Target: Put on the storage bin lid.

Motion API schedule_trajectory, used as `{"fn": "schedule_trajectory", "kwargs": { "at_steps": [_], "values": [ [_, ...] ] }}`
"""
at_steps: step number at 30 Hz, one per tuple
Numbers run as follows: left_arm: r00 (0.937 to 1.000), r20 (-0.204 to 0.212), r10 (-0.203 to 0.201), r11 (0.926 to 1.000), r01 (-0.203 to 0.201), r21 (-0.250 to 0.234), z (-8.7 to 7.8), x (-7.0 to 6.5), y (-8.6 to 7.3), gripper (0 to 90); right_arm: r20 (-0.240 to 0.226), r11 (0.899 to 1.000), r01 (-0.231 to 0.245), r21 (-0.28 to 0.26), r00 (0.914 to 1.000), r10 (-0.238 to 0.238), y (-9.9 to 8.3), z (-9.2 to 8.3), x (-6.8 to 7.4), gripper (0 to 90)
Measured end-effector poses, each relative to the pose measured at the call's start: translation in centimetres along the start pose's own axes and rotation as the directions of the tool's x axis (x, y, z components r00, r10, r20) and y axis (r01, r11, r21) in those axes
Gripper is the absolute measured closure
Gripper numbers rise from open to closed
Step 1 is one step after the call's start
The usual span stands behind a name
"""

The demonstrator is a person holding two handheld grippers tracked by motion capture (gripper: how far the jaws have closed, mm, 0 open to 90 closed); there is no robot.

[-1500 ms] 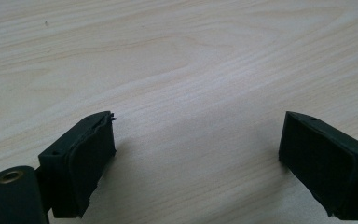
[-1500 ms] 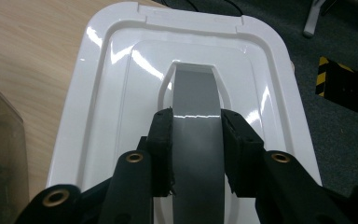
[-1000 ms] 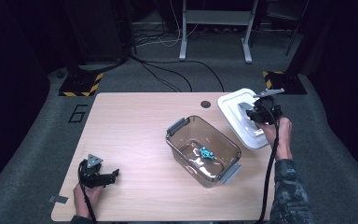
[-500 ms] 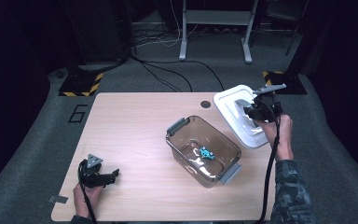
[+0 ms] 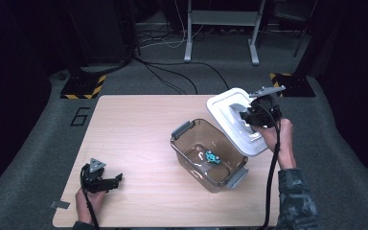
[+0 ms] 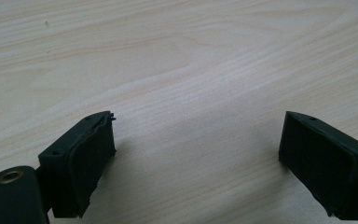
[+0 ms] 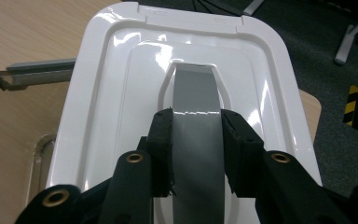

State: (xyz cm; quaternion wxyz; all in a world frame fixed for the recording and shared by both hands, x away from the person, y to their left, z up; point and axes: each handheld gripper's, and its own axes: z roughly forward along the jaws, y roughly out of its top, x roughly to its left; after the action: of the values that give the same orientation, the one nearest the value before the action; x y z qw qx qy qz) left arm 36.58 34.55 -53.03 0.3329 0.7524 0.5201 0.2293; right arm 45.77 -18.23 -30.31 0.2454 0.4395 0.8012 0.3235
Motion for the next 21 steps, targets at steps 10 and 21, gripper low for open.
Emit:
{"fn": "schedule_trajectory", "kwargs": {
  "at_steps": [10, 21],
  "values": [
    [1.0, -0.001, -0.001, 1.0, 0.001, -0.002, 0.0, 0.0, 0.0, 10.1, -0.043, 0.999, 0.051, 0.005, 0.9978, -0.051, 0.8, -0.5, 3.4, 66.6],
    [1.0, -0.001, 0.005, 1.0, -0.005, 0.003, 0.0, 0.0, 0.0, 10.1, -0.093, 0.996, 0.08, 0.03, 0.9927, -0.076, 0.9, 0.2, 6.5, 66.6]
  ]
}}
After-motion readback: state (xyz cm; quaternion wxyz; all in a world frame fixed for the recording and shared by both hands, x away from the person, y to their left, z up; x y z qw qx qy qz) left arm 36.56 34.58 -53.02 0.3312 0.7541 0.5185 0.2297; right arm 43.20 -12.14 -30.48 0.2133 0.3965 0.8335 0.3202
